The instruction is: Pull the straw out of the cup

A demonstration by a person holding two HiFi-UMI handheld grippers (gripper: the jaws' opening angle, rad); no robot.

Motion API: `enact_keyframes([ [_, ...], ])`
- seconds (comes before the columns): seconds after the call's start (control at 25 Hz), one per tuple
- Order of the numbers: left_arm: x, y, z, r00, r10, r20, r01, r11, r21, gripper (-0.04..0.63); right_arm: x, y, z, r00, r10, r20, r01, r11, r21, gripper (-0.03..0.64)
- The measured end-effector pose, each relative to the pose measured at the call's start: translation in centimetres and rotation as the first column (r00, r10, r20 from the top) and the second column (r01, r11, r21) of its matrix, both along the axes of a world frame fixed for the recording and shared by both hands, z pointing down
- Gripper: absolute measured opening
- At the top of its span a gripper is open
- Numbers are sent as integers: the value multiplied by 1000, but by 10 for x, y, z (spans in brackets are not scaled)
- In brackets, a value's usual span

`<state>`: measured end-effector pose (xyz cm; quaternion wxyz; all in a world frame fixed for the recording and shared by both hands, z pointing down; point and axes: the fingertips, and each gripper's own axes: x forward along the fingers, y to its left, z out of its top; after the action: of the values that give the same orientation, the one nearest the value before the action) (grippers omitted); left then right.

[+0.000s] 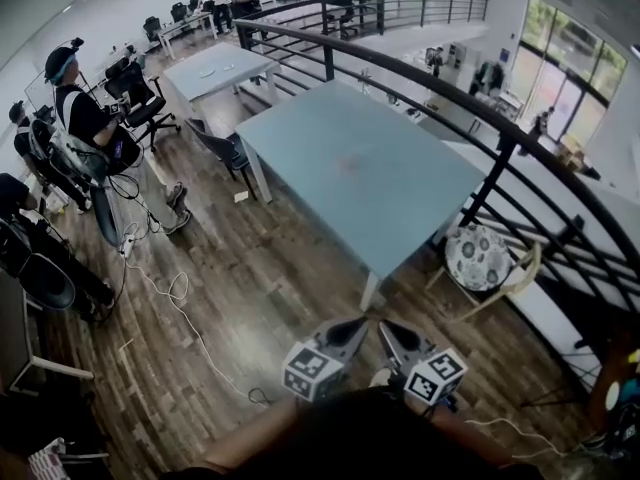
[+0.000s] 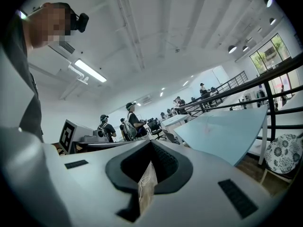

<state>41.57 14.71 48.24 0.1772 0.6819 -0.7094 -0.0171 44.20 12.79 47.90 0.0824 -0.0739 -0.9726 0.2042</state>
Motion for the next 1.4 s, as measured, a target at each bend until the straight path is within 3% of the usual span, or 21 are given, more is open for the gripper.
enact_keyframes([
  [0.56, -2, -123, -6, 999, -46, -6, 47, 999, 25, 11, -10, -122, -9, 998, -68, 19, 68, 998, 0, 11],
  [0.72, -17, -137, -6, 998, -69, -5, 69, 998, 13, 11, -22, -140, -6, 997, -72, 19, 73, 995, -67, 11],
  [0.88, -32, -146, 0, 996, -84, -20, 84, 996, 1, 11, -35, -151, -1, 998, -67, 14, 68, 995, -79, 11],
  [1.16, -54, -156, 6, 999, -38, -14, 38, 999, -13, 11, -61, -157, 9, 998, -52, -18, 51, 996, -74, 11],
  [1.4, -100, -152, 7, 1000, -9, -12, 9, 1000, -9, 11, -105, -159, 14, 1000, 1, -19, -3, 997, -78, 11],
])
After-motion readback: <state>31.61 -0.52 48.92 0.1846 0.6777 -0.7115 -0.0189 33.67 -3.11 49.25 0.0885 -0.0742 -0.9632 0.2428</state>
